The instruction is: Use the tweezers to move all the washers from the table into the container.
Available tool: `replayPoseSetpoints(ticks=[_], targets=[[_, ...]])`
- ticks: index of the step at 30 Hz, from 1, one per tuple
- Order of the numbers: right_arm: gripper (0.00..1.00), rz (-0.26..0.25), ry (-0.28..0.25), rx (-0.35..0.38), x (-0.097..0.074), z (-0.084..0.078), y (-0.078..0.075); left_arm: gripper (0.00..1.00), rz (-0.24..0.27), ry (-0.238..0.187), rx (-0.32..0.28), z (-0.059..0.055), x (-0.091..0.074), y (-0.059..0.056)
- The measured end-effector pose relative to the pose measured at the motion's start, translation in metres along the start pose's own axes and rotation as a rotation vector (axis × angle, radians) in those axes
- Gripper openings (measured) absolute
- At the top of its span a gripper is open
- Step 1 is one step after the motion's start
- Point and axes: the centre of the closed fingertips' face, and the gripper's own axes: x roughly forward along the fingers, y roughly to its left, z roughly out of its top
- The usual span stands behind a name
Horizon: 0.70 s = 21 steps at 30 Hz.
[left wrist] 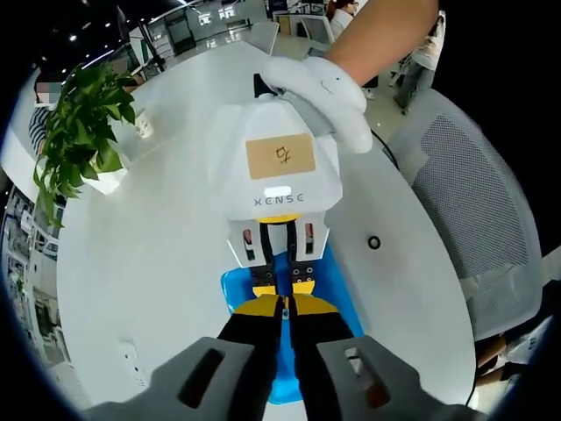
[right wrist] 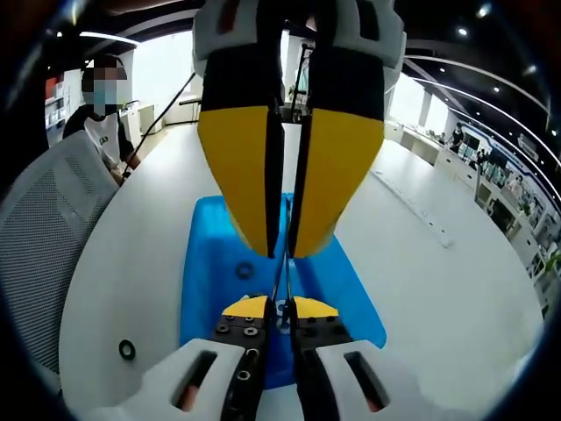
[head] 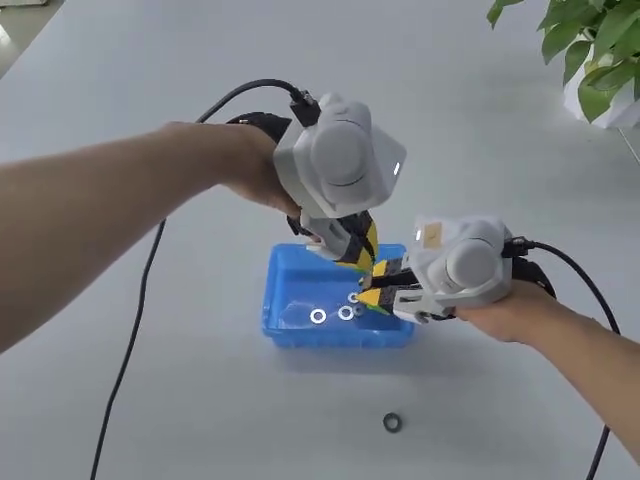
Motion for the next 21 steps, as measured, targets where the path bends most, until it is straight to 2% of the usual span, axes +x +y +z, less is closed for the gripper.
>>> replayPoseSetpoints(ticks=[2,13,21], targets=[[0.09,-0.001,0.000,-0.001,0.0002,0.0000,0.0000,0.06,0.000,0.010,0.009,-0.0018,0.0010,0.0003],[0.10,0.003,0.008,0.002,0.0006,-0.0013,0.0006,0.04,0.004,0.006,-0.014,-0.0039,0.0014,0.0033],[0.16,0.005,0.010,0.016,-0.0035,-0.0005,0.0019,0.04,0.006,0.009,-0.013,-0.0032,0.0009,0.0035]])
